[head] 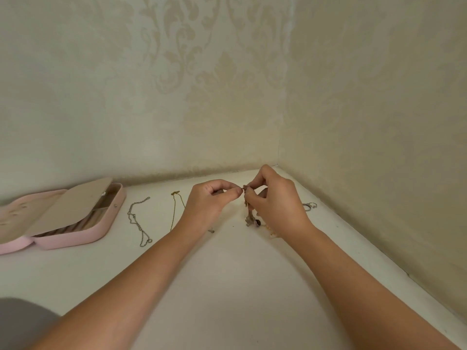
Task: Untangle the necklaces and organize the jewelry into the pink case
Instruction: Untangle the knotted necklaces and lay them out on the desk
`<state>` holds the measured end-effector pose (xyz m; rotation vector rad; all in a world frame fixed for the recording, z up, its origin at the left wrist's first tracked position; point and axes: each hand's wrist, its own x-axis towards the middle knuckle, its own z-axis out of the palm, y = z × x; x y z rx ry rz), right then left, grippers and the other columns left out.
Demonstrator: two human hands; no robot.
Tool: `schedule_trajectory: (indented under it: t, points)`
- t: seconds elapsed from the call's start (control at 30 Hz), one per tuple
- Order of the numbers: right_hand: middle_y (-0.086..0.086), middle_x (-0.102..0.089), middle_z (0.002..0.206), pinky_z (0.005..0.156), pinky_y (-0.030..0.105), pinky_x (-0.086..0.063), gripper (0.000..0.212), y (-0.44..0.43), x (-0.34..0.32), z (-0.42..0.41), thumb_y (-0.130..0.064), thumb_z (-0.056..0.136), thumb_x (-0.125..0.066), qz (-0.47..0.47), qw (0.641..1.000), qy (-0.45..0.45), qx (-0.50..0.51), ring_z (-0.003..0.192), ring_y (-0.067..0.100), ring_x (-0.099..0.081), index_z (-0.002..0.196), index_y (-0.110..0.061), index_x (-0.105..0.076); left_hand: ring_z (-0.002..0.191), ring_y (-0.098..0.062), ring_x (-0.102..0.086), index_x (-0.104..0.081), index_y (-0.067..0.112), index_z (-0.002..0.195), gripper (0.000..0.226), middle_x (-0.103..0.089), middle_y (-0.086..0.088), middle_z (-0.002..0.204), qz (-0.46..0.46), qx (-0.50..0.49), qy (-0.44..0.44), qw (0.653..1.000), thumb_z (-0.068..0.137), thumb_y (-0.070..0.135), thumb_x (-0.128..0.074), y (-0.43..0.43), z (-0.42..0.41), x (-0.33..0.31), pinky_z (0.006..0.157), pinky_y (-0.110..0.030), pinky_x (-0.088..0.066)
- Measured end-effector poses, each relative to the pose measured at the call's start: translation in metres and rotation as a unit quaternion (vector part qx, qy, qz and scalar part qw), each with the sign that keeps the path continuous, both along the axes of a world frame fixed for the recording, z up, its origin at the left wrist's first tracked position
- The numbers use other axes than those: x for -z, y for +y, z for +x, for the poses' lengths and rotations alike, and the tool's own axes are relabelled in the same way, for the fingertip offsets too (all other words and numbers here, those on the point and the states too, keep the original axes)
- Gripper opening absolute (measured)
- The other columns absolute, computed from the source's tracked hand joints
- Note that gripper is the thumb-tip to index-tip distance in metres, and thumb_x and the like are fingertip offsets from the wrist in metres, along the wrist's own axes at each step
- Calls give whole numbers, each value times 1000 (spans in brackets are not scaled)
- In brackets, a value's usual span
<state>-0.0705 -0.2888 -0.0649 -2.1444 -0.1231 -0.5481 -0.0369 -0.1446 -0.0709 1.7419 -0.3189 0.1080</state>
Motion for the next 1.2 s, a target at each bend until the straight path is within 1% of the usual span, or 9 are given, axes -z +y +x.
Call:
schedule_trajectory:
  t: [0.13, 0.2, 0.37, 0.5, 0.67, 0.77, 0.9, 0.97, 1.2]
  points:
    - [-11, -54, 84, 56, 17, -39, 14, 0, -1, 2, -15, 85, -65, -59, 995, -78, 29, 65, 10, -57, 79, -16, -52, 46, -7, -32, -62, 14, 69, 19, -36, 4, 57, -16, 36, 39, 998, 87, 8, -61, 0, 1, 0, 50, -20, -27]
    - [-11, -54, 80, 55, 15, -38, 16, 0, -1, 3, -14, 84, -64, -63, 995, -72, 38, 63, 9, -55, 78, -19, -50, 48, -10, -36, -58, 12, 71, 15, -39, 5, 57, -18, 56, 53, 997, 85, 9, -62, -1, 1, 2, 55, -23, -28]
    - [-5, -59, 76, 51, 17, -36, 15, 1, 0, 5, -7, 84, -59, -61, 995, -74, 33, 56, 8, -51, 80, -17, -48, 47, -9, -23, -48, 16, 64, 27, -31, 10, 52, -58, 69, 95, 991, 87, 5, -58, -1, 1, 4, 48, -19, -21]
    - [-8, -50, 87, 65, 32, -45, 13, -1, 3, 10, -6, 87, -56, -151, 986, -54, 47, 65, 15, -53, 87, -17, -62, 46, -8, -21, -49, 20, 60, 32, -28, 10, 52, -60, 74, 110, 989, 87, 7, -58, 0, 1, 4, 42, -17, -18]
    - [-13, -58, 95, 78, 16, -43, 16, -2, 2, 7, -15, 91, -57, -88, 995, -10, -43, 87, 3, -58, 99, -22, -70, 46, -8, -20, -51, 20, 61, 30, -27, 9, 54, -68, 81, 119, 987, 87, 7, -58, 2, 2, 3, 42, -17, -17]
    - [-16, -65, 87, 74, 6, -40, 12, 0, 4, 5, -18, 86, -66, -76, 995, 23, -67, 88, -2, -60, 96, -23, -70, 45, -8, -21, -52, 20, 59, 33, -27, 9, 53, -76, 83, 116, 987, 88, 5, -56, 3, 3, 3, 41, -16, -18]
    - [-11, -66, 74, 66, 9, -44, 6, 2, 5, 5, -13, 81, -73, 4, 998, 12, -55, 74, 0, -62, 84, -17, -69, 46, -8, -20, -54, 19, 62, 30, -27, 7, 54, -79, 89, 111, 987, 89, 6, -57, 4, 2, 3, 42, -17, -17]
    - [-9, -66, 74, 68, 13, -48, 9, 3, 3, 5, -12, 80, -74, 28, 998, -6, -47, 74, 4, -62, 82, -17, -67, 45, -8, -20, -55, 18, 64, 27, -27, 8, 54, -82, 84, 110, 987, 89, 6, -57, 4, 2, 2, 42, -17, -18]
    - [-17, -65, 73, 69, 12, -48, 8, 5, 0, 2, -10, 83, -69, 5, 999, -46, -23, 74, 2, -62, 83, -17, -72, 46, -8, -22, -61, 16, 69, 22, -29, 8, 54, -71, 74, 100, 990, 90, 9, -59, 6, 3, 1, 44, -18, -19]
